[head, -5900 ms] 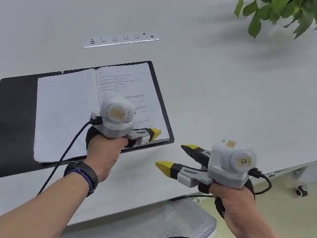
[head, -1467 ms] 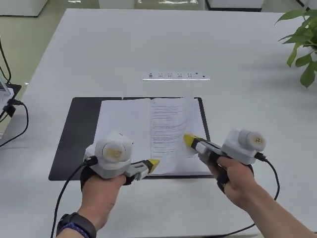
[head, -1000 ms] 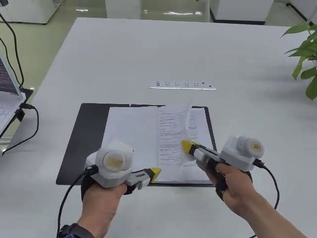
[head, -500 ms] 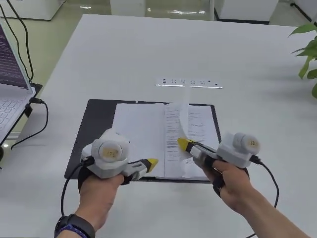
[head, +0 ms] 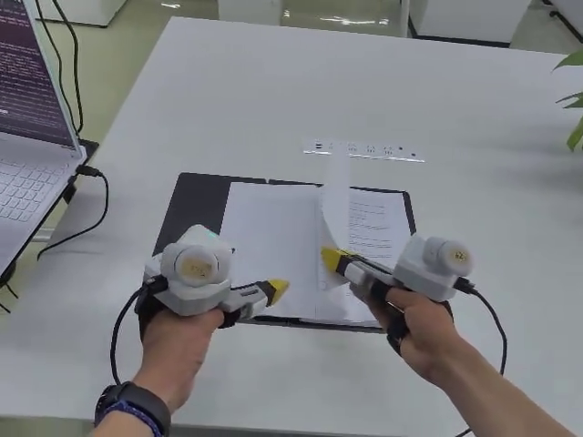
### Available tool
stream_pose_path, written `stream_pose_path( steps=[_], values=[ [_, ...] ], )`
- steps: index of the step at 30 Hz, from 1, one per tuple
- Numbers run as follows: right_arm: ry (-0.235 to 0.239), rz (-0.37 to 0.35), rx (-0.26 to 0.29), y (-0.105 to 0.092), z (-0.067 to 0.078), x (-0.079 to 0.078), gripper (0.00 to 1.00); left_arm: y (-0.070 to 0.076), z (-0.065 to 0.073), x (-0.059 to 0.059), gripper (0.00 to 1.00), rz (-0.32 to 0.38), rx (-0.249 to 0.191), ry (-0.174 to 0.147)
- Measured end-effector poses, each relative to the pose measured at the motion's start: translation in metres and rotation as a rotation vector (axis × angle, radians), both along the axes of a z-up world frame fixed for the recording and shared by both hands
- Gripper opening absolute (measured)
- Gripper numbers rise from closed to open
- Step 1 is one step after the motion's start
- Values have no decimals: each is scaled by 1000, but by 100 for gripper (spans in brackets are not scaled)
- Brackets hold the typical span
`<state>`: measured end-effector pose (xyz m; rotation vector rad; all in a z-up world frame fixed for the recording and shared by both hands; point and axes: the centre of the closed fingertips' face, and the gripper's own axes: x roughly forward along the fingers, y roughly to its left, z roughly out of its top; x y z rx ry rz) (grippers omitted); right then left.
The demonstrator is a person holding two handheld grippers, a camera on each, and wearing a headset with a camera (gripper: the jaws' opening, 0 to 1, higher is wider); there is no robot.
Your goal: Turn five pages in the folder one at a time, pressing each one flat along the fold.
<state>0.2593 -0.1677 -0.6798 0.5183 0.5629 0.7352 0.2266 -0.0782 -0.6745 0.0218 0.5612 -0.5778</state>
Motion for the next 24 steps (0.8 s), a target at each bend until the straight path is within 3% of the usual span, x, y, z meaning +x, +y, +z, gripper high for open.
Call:
stream_pose_path(
  steps=[7,14,24],
  values=[
    [2,28,-1,18,0,-2,0,18,2,0,62,17,-12,-5],
    [11,48,3,36,-3,-6,0,35,1,-3,62,8,4,-8],
    [26,87,1,62,-8,-8,0,70,0,-8,63,36,7,-10]
  ],
)
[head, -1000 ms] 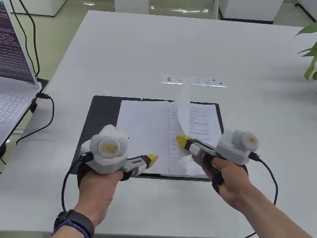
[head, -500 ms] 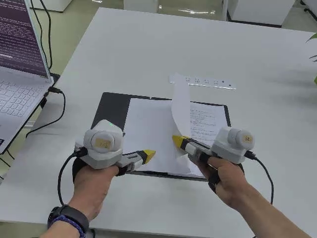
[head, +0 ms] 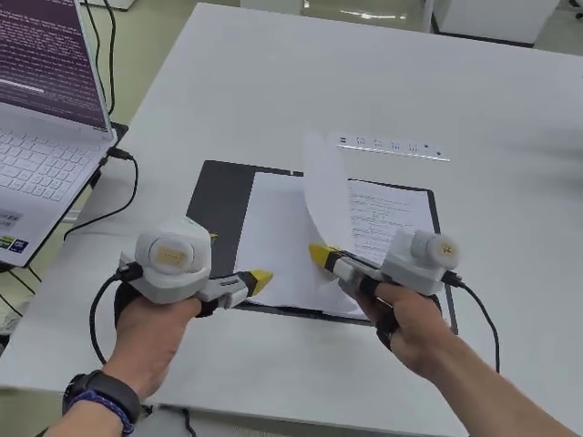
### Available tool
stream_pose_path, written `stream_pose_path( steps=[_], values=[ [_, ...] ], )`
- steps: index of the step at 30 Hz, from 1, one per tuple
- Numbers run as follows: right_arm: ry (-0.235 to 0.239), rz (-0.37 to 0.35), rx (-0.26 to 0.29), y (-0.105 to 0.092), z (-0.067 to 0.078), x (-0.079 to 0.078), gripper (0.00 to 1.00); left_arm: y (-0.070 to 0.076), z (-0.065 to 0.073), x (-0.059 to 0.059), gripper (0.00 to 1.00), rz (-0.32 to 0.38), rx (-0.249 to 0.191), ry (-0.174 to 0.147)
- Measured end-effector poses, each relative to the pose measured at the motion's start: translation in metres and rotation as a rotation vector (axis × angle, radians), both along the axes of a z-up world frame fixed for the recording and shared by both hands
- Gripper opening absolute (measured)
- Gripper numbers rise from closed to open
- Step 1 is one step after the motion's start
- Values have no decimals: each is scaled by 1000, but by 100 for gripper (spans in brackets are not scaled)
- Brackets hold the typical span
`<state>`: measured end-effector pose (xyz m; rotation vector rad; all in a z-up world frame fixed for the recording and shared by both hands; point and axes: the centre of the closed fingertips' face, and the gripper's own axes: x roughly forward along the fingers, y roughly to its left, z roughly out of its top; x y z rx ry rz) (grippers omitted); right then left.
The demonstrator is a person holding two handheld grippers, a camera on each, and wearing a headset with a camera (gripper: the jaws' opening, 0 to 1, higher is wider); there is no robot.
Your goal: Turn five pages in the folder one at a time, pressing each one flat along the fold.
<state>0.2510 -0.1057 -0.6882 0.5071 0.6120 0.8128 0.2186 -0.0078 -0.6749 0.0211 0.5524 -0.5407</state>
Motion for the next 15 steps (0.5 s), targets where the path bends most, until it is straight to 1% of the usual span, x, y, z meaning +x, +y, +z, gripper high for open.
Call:
stream_pose_path(
  steps=[3,6,8,9,11,15],
  values=[
    [4,12,1,6,-1,1,0,8,1,-3,63,10,-15,2],
    [3,25,-8,13,-2,0,0,17,0,-5,63,14,-5,0],
    [10,32,-3,18,-4,0,0,23,-1,-6,63,20,-8,3],
    [14,34,-3,20,-6,0,0,25,0,-7,63,25,-18,5],
    [22,43,-4,25,-9,-1,0,28,-1,-9,63,28,-13,4],
    [42,51,-4,36,-17,-2,0,32,-2,-12,63,37,-17,7]
  ],
)
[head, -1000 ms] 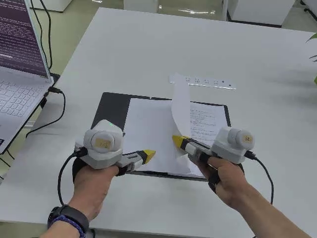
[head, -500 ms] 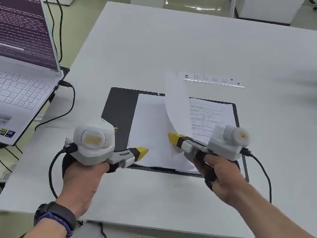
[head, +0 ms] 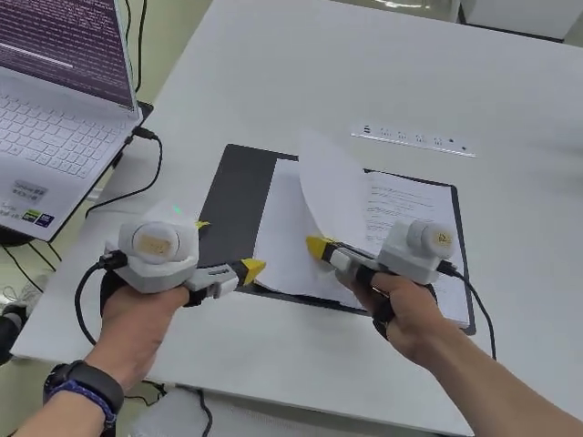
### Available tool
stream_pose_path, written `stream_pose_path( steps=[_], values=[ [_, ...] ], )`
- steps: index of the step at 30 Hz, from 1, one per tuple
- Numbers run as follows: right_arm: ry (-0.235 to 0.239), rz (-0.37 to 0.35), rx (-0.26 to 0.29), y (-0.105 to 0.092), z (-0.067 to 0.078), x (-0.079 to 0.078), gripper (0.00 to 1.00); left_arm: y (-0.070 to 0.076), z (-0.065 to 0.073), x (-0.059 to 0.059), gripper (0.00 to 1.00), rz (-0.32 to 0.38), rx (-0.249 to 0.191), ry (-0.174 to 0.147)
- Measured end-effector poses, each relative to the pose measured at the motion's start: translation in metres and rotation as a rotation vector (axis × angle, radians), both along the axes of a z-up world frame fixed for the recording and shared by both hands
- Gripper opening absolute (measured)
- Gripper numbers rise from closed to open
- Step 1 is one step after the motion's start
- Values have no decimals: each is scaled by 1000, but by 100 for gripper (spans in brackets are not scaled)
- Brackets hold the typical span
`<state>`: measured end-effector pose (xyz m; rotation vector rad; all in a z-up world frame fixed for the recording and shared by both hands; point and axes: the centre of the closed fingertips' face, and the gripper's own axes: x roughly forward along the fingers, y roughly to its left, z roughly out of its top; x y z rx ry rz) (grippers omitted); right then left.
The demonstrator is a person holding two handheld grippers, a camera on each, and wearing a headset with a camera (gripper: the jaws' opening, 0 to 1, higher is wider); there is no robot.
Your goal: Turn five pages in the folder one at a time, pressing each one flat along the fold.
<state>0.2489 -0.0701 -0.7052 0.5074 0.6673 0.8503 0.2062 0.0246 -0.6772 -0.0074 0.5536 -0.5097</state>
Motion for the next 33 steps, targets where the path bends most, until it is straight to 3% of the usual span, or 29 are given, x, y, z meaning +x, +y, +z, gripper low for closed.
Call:
stream_pose_path(
  steps=[8,33],
  values=[
    [31,0,-17,15,-16,1,0,5,-4,-4,63,9,-8,10],
    [156,-54,7,48,-59,9,5,19,-14,-8,62,32,-19,37]
  ],
)
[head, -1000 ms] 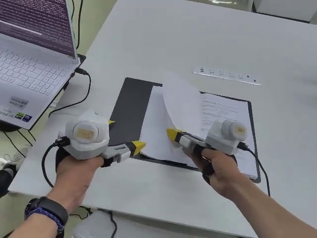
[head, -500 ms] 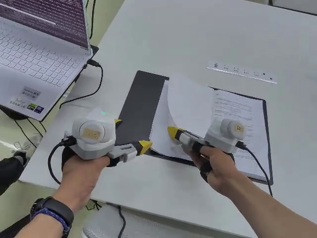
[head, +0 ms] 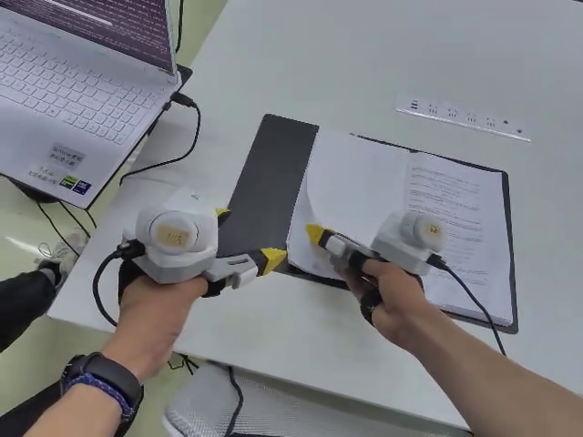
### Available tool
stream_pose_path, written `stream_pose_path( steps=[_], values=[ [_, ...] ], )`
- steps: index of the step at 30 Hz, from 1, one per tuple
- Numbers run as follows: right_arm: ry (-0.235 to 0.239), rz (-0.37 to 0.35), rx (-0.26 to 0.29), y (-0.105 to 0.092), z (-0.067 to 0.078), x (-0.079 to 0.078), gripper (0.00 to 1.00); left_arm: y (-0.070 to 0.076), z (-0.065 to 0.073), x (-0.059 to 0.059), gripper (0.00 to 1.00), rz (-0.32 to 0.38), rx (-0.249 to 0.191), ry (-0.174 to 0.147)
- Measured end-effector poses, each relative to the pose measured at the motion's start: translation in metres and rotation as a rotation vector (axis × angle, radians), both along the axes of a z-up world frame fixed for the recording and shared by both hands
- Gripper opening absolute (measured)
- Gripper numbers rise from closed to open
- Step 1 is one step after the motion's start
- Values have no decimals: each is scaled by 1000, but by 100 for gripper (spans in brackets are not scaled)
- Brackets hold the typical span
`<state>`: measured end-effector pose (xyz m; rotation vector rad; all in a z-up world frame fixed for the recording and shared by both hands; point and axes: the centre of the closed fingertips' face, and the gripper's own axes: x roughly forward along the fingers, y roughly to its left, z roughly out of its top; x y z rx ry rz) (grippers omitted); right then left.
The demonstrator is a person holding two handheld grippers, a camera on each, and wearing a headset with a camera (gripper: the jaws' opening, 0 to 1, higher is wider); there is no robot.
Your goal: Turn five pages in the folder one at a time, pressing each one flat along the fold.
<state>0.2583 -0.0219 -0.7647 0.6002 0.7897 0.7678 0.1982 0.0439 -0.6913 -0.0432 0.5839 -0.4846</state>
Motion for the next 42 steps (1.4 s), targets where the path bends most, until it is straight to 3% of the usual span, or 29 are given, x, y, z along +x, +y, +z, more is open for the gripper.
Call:
stream_pose_path(
  steps=[2,9,16,23,33,42],
  values=[
    [8,14,-7,5,-3,-4,2,0,-1,0,62,-2,2,2],
    [37,28,-29,10,-17,-14,12,3,-2,0,61,3,4,7],
    [45,38,6,13,-11,-18,19,5,-3,0,61,4,7,13],
    [23,100,35,11,1,-28,32,-6,-2,4,55,-2,-4,12],
    [-41,109,25,-23,19,-40,36,-30,-3,18,41,-60,-5,-2],
    [-98,54,-5,-58,30,-41,29,-56,-18,28,22,-124,-14,15]
  ],
)
